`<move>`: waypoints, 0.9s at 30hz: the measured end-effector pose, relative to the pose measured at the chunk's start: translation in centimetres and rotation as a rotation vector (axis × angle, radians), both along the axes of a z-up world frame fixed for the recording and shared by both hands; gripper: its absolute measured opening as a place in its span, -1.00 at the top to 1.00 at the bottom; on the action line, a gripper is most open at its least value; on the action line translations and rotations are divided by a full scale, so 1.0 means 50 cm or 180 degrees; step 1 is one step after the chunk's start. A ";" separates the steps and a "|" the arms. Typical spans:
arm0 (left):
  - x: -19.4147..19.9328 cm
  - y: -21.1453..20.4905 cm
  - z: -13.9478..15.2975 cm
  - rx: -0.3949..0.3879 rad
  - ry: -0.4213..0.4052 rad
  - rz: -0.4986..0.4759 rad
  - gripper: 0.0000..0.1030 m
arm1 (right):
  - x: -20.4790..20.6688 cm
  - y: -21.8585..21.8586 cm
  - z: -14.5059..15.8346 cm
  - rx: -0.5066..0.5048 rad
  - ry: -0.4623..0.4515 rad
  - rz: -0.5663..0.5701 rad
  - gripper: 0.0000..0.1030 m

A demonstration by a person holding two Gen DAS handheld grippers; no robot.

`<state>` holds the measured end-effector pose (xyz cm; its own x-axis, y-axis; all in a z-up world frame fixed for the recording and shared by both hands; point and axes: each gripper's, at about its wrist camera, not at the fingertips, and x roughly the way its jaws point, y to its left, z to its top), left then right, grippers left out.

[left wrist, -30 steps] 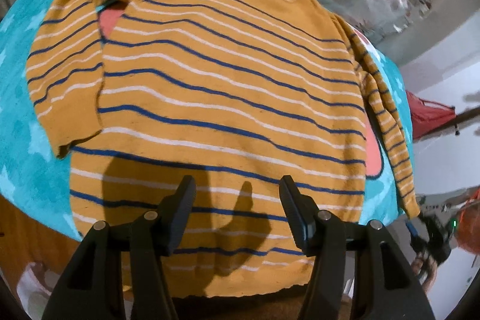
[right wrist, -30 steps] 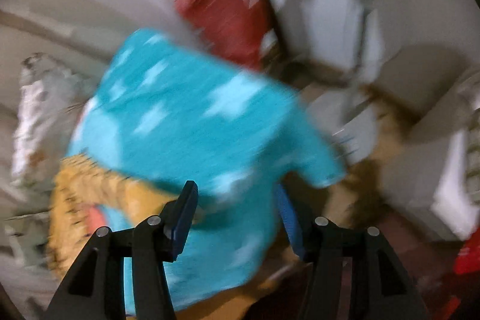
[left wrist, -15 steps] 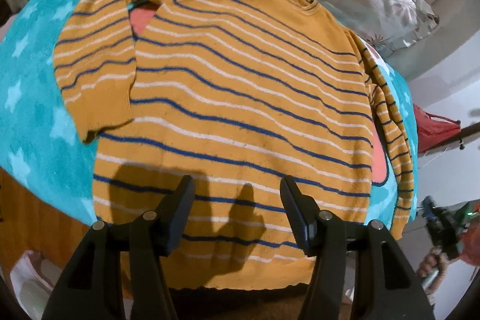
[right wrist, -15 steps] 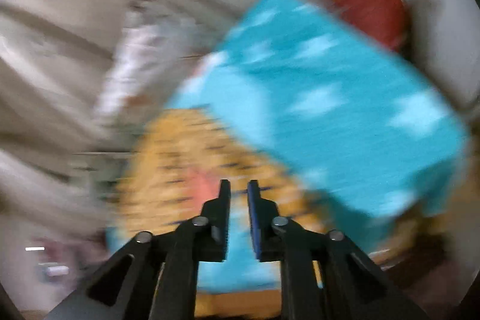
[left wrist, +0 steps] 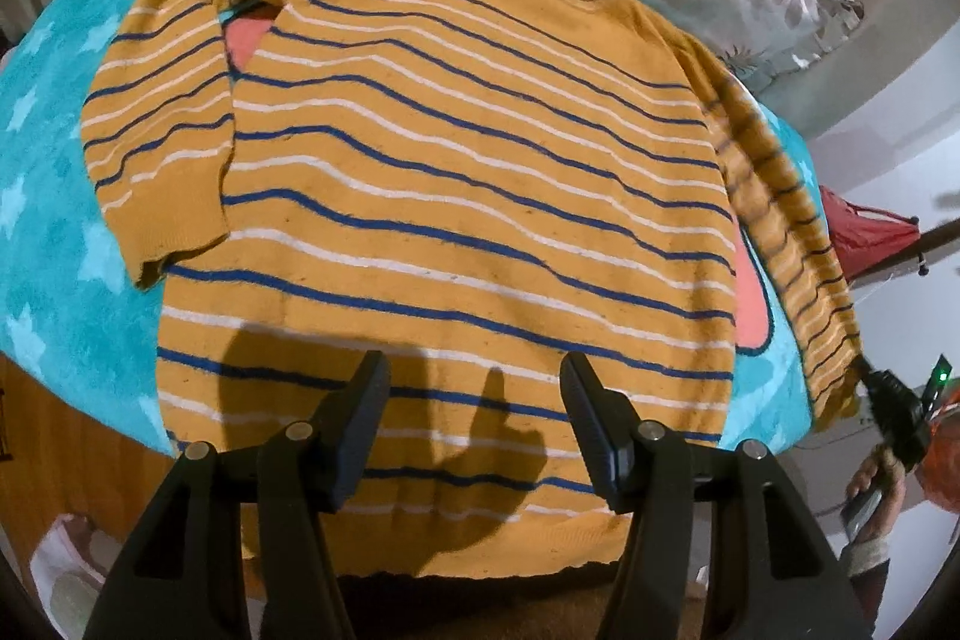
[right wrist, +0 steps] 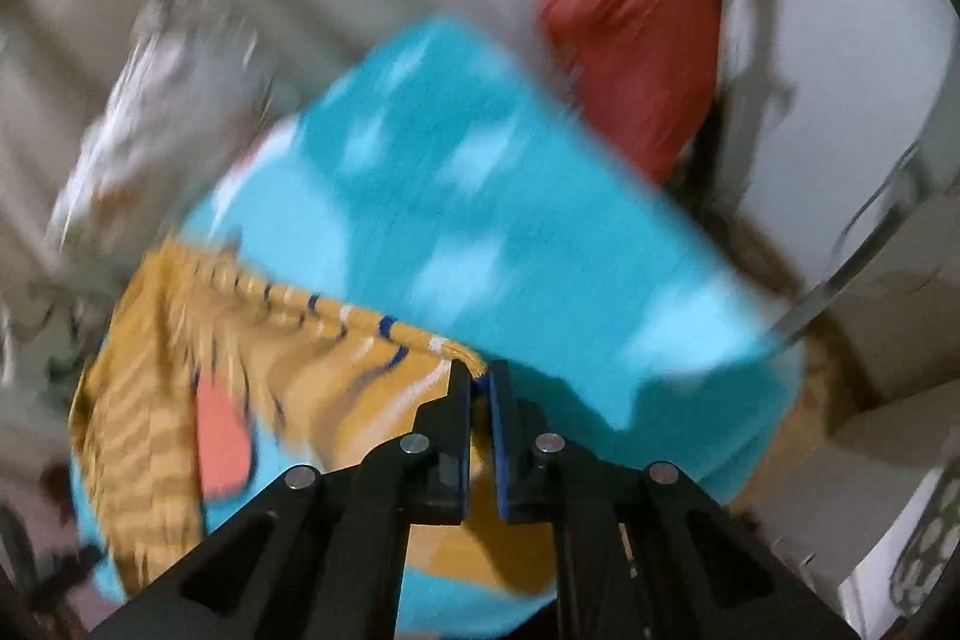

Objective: Fold small clothes

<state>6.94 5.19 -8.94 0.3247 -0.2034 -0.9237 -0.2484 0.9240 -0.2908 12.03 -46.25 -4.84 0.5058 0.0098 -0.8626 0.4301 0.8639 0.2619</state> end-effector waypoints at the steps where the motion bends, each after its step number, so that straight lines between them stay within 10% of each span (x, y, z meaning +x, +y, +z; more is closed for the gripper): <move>1: 0.000 0.003 -0.001 -0.0003 0.0007 0.0017 -0.12 | 0.008 -0.016 0.016 -0.0247 -0.0007 -0.0101 0.69; 4: -0.004 0.013 0.004 0.0024 -0.0008 0.0059 -0.12 | 0.006 -0.072 0.044 -0.0596 0.0048 -0.0527 -0.08; 12: -0.002 0.041 -0.003 0.0000 0.0026 0.0212 -0.13 | -0.099 -0.071 -0.015 0.0368 -0.0071 -0.0847 -0.09; 18: 0.024 0.025 -0.016 -0.0036 0.0064 0.0110 -0.13 | -0.122 -0.009 -0.099 0.1702 -0.0314 -0.0757 -0.09; 27: 0.024 0.046 -0.024 -0.0030 0.0068 0.0211 -0.14 | -0.035 -0.030 -0.130 0.1339 -0.0227 -0.1085 0.20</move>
<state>8.15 7.52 -10.14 0.3179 -0.1909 -0.9287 -0.3152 0.9025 -0.2934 10.29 -47.74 -11.32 0.5978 0.1718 -0.7830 0.6360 0.4930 0.5937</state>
